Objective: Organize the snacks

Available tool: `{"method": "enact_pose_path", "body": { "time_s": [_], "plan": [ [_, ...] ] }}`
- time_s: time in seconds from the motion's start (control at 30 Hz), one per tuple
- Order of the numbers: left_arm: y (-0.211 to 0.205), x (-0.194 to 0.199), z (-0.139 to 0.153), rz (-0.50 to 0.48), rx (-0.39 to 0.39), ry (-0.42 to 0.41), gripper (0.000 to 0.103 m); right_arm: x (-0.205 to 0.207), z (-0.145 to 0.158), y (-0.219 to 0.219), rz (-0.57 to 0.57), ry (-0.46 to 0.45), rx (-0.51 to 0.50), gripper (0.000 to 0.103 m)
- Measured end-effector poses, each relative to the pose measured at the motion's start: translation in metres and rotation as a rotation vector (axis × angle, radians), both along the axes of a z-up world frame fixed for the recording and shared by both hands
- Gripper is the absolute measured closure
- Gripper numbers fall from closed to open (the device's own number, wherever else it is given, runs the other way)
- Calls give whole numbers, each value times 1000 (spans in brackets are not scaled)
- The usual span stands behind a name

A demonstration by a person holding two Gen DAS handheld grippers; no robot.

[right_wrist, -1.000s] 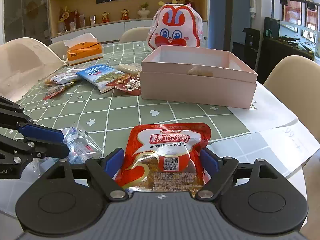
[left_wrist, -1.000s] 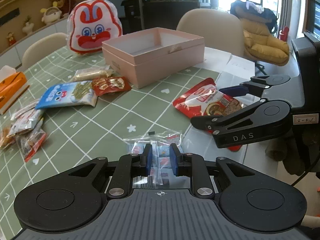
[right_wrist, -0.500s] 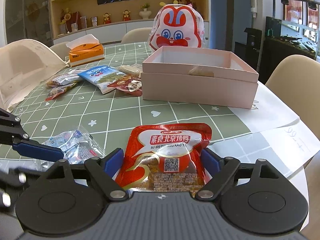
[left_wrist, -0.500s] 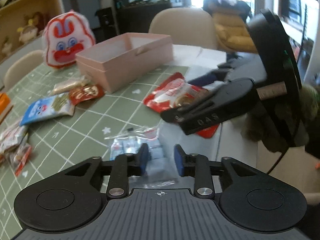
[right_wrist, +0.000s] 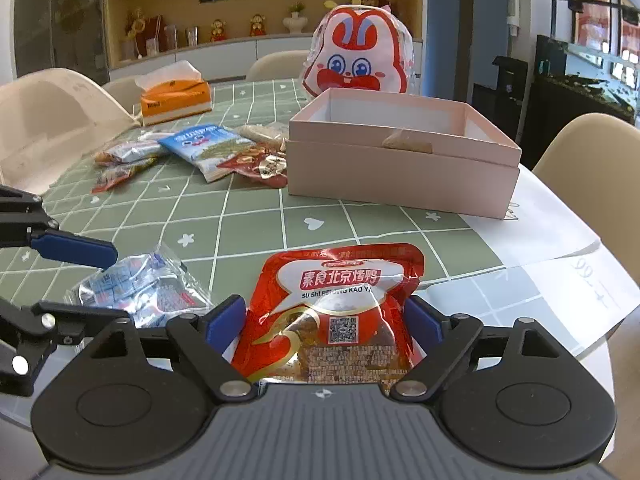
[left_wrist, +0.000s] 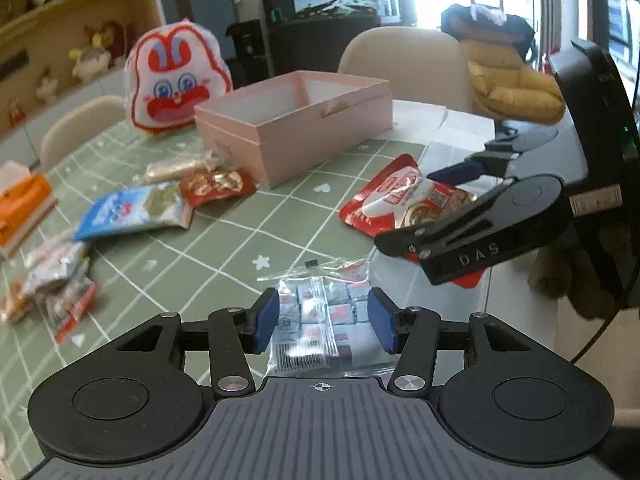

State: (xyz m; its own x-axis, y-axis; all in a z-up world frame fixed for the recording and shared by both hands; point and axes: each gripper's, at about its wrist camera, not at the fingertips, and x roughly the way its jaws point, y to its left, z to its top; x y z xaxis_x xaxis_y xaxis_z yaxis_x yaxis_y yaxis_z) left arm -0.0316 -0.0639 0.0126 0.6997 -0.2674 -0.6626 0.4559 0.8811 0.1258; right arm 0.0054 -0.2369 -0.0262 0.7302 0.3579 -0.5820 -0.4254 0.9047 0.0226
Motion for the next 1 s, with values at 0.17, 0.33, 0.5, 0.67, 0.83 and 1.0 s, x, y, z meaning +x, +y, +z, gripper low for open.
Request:
{"method": "enact_pose_path", "body": {
  "time_s": [0.17,0.33,0.5,0.67,0.83,1.0],
  "plan": [
    [7,8,-1,9,-78,39,47,4,2,0,26,37,-10,6],
    [2,1,-3,-9,-37,-6,47,4,3,4,17,74,-29,1],
    [-4,-13,-5,-1,19,-65,46,3,3,4,9,88,-35,0],
    [10,-4,-3,54,-87,16,47,1,3,3,17,84,-35,0],
    [6,-1,-4,18,-89,33,26,-3,1,-3,49,57,-23,0],
    [-2,-1,-7,-17,-72,40,15,-7,-1,-6,54,34,-9,0]
  ]
}}
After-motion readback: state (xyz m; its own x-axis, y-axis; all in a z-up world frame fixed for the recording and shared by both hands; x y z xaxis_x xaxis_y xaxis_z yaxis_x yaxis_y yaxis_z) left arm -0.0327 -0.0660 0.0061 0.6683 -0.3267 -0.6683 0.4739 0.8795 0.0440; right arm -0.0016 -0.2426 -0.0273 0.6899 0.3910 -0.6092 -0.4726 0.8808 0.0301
